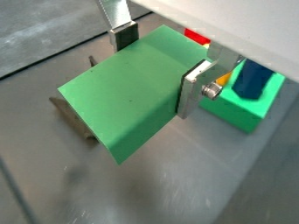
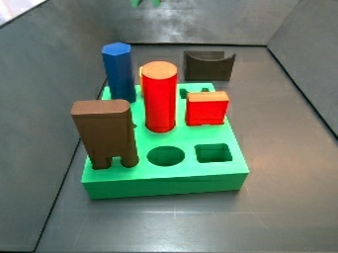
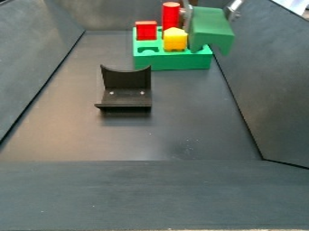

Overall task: Pick up the arch object. Move up. Place the arch object on the fixture. Regrasp the arch object. Rotate the arch object. Move to above the board. Insert the arch object.
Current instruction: Place the arch object on the fixture.

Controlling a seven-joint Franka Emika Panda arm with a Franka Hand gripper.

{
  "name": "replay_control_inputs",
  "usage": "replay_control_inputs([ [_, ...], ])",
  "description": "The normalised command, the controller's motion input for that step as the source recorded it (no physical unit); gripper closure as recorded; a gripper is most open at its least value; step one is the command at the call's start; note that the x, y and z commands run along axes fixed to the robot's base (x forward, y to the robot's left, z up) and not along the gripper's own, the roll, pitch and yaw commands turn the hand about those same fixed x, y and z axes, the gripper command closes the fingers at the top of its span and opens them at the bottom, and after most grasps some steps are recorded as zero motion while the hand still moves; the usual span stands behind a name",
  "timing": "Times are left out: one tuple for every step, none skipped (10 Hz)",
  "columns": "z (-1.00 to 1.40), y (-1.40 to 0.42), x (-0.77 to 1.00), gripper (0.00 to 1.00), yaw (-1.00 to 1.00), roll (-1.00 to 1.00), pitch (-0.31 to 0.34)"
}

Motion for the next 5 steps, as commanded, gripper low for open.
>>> replay_control_inputs([
  [0.02,-0.47,1.0,1.0,0.11,-0.14,0.154],
  [0.02,-0.41,1.0,1.0,0.06,-0.12,0.149],
  [0.02,-0.38,1.0,1.0,0.03,-0.12,0.139],
  [0.01,-0.33,1.0,1.0,0.02,-0.11,0.13],
  [0.01,-0.31,1.0,1.0,0.02,-0.11,0.132],
])
